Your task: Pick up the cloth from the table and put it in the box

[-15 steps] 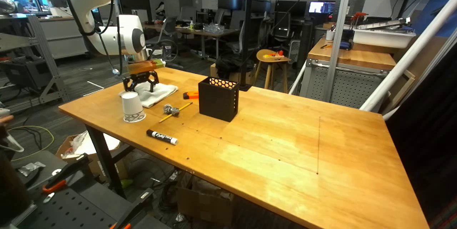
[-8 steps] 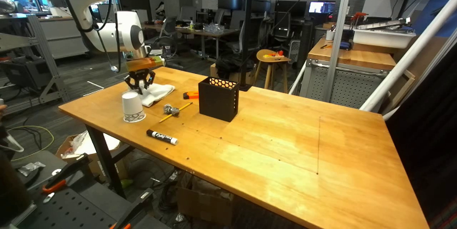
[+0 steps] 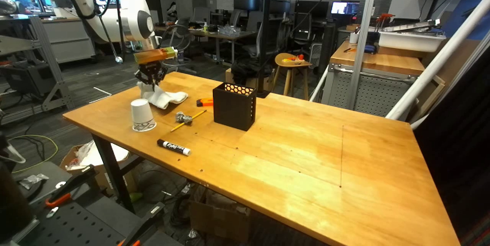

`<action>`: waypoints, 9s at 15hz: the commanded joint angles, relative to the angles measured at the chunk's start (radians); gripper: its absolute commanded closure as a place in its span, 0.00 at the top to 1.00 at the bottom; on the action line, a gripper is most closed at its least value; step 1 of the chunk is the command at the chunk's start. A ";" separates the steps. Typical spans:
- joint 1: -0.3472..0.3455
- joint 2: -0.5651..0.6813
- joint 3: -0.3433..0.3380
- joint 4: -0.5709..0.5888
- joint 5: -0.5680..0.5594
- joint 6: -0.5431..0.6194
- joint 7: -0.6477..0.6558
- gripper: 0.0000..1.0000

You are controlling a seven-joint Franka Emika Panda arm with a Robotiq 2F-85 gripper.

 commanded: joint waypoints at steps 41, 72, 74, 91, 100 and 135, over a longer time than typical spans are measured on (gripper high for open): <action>-0.230 -0.284 -0.277 -0.227 -0.180 -0.012 0.569 0.07; -0.390 -0.275 -0.149 -0.325 0.265 0.064 0.076 0.36; -0.379 -0.316 -0.160 -0.349 0.243 0.055 0.087 0.49; -0.316 -0.561 -0.195 -0.513 0.120 0.042 0.131 0.09; -0.269 -0.580 -0.167 -0.541 0.158 0.018 0.116 0.07; -0.226 -0.541 -0.161 -0.572 0.130 0.094 0.093 0.07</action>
